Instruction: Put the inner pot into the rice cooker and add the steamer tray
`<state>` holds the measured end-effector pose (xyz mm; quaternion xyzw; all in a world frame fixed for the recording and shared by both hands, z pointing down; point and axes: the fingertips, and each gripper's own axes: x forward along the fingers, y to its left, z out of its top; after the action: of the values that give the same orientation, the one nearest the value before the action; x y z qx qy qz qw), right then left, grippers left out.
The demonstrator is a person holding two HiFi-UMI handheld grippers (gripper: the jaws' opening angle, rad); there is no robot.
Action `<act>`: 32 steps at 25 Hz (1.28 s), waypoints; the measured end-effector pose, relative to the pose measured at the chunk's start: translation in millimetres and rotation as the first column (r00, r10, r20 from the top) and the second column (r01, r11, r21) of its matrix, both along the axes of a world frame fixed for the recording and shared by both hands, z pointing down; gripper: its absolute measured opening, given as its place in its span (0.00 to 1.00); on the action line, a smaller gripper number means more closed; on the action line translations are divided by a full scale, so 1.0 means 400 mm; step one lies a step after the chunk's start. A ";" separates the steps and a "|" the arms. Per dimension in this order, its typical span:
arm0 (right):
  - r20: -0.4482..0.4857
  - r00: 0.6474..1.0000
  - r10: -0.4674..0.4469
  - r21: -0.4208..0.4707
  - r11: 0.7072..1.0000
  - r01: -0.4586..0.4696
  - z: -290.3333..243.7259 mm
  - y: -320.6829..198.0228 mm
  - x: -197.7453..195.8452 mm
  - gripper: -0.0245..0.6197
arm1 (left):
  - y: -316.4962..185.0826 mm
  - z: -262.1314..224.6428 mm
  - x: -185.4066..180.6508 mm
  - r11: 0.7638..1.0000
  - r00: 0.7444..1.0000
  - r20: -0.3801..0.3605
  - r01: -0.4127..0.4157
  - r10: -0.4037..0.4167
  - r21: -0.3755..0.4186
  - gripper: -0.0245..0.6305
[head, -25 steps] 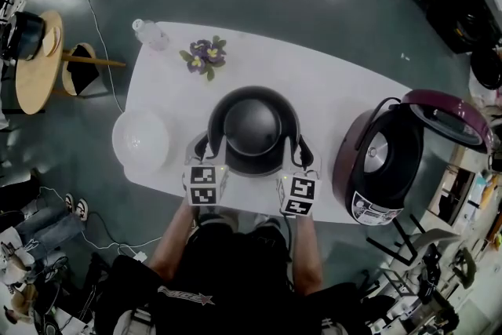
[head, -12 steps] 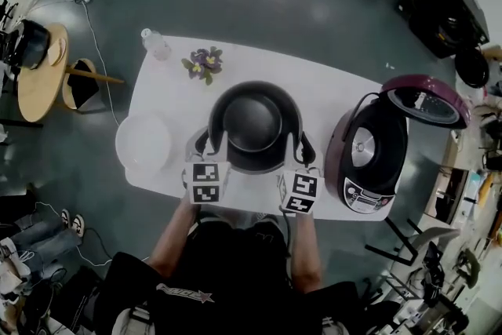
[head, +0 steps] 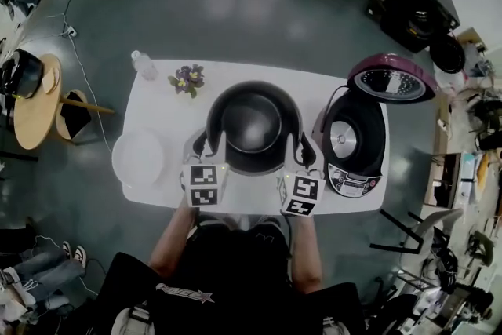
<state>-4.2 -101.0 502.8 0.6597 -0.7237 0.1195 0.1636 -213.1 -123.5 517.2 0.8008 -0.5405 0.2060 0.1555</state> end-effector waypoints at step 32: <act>-0.021 0.986 0.168 0.203 0.966 -0.160 -0.249 0.154 0.516 0.16 | 0.072 -0.232 0.533 0.972 0.985 -0.050 -0.152 0.163 0.177 0.24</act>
<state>202.3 -39.3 403.3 0.7327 -0.6716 0.0462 0.0996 0.0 -94.8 424.3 0.8579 -0.4857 0.1442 0.0859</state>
